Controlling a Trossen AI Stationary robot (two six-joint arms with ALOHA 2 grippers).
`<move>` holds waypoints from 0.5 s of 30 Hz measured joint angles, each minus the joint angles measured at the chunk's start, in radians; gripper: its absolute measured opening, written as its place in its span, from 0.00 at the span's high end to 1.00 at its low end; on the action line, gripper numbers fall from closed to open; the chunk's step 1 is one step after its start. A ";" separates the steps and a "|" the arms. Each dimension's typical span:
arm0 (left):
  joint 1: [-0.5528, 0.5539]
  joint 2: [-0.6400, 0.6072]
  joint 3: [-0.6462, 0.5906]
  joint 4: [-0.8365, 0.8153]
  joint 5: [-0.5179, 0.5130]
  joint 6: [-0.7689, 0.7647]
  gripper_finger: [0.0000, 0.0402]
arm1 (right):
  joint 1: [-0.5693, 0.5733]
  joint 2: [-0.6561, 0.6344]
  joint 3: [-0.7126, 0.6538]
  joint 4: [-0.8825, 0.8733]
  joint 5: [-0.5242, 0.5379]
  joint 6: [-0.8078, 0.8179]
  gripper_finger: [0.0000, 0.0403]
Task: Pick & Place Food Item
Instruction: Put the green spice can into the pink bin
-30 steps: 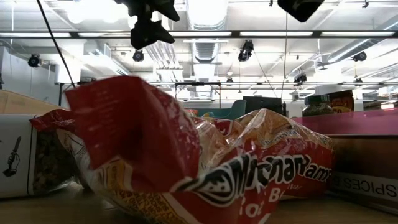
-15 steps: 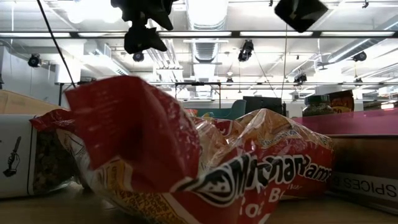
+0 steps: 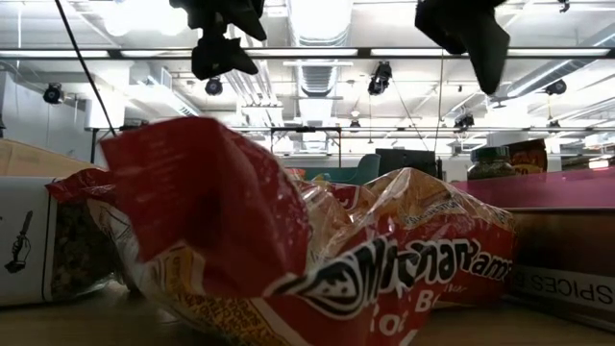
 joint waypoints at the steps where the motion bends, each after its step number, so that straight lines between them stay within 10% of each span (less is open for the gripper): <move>1: 0.000 0.000 0.000 0.000 0.000 0.001 0.42 | 0.004 0.016 0.006 0.001 -0.015 0.003 0.10; 15: -0.007 0.000 0.000 -0.001 0.000 0.026 0.42 | 0.086 0.109 0.010 0.136 0.003 0.119 0.10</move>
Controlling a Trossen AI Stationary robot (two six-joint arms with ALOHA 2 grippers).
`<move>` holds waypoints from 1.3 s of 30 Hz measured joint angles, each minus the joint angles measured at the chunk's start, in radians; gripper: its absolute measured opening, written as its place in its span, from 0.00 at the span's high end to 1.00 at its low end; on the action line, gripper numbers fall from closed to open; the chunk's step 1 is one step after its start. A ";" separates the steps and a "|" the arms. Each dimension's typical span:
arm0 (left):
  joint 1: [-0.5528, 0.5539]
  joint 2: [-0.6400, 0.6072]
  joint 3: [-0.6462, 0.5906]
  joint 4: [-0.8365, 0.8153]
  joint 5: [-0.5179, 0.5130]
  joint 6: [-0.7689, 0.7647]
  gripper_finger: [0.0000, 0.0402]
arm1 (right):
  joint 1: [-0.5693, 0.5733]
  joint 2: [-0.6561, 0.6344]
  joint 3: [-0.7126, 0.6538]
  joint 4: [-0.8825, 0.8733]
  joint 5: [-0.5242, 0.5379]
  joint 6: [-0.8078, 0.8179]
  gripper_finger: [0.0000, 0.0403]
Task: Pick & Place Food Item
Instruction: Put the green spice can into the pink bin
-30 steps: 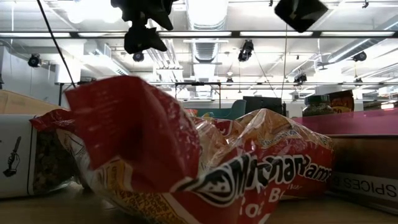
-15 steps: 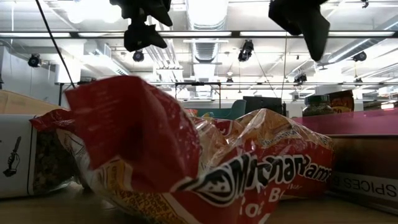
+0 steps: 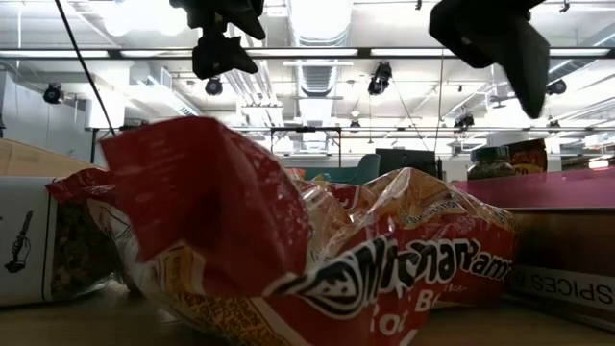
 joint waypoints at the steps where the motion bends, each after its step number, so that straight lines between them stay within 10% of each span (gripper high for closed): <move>1: -0.002 0.000 0.000 0.000 0.000 -0.002 0.42 | 0.003 0.004 0.000 0.015 0.012 0.000 0.10; 29: -0.031 -0.001 0.000 -0.044 0.004 0.000 0.43 | 0.032 0.183 -0.031 0.071 0.092 0.133 0.11; 39: -0.031 -0.001 0.000 -0.055 0.004 0.005 0.43 | 0.033 0.196 -0.033 0.074 0.089 0.130 0.35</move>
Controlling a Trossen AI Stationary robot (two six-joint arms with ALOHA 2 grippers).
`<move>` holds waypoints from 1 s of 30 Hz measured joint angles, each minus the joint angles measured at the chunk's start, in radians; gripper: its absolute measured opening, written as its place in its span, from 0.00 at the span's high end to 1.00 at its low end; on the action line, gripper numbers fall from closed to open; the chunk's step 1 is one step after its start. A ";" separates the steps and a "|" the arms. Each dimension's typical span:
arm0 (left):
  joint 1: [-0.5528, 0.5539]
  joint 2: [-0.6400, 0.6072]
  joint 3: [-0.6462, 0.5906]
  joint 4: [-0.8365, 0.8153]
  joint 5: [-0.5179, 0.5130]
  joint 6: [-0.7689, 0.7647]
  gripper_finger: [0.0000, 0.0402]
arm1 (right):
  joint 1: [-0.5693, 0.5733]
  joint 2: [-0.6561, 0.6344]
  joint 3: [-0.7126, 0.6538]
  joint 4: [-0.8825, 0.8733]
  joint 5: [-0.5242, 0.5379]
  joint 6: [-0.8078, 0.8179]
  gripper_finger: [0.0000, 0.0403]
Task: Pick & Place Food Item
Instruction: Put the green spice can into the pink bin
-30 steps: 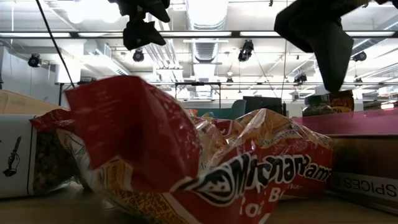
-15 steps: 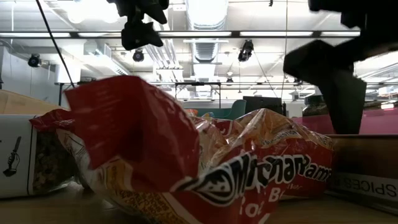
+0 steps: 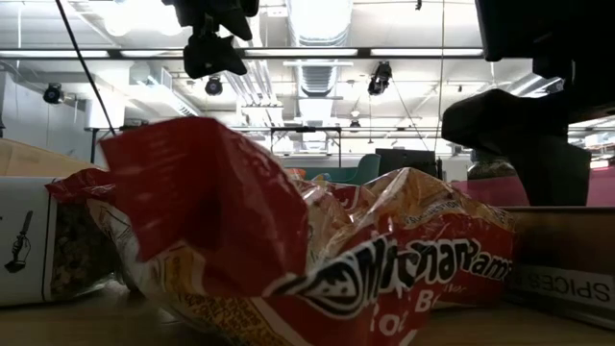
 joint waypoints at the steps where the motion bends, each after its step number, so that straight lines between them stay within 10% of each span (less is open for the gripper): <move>1: 0.000 0.000 0.000 0.000 0.000 0.003 0.43 | 0.000 -0.001 -0.001 0.000 0.000 0.001 0.35; 30: -0.005 0.001 0.000 0.216 0.217 -0.180 0.43 | -0.011 -0.266 0.111 -0.249 0.184 0.076 0.35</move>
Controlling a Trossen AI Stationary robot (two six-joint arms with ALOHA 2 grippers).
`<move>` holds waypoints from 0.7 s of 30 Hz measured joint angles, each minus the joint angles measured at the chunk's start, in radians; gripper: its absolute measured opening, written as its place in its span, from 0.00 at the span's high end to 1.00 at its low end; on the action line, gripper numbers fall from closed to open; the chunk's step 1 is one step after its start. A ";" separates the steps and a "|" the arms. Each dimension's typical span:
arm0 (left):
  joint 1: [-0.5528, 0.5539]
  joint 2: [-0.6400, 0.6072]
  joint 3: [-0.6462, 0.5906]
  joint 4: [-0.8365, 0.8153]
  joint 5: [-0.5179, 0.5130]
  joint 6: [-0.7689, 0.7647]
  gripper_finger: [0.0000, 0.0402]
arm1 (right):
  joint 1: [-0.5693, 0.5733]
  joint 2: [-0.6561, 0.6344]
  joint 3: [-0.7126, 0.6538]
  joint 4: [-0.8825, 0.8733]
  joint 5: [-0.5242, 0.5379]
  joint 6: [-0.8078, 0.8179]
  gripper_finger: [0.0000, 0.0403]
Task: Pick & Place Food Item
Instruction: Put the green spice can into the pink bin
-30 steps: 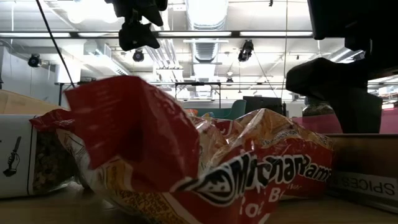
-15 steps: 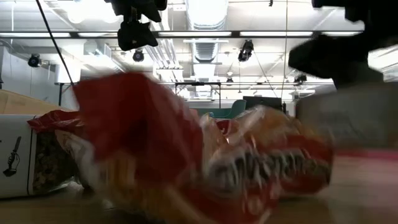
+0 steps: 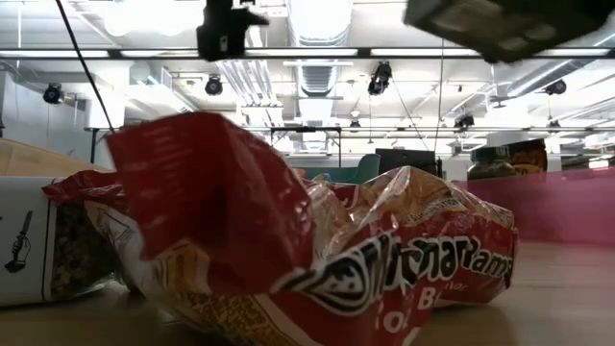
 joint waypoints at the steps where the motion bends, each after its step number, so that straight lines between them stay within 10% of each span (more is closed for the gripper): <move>1: -0.001 0.000 0.000 0.022 0.009 -0.015 0.43 | -0.006 -0.002 0.017 -0.022 0.012 -0.004 0.35; 21: -0.014 0.064 0.010 0.203 0.140 -0.195 0.42 | -0.202 -0.001 0.300 -0.138 0.082 -0.355 0.35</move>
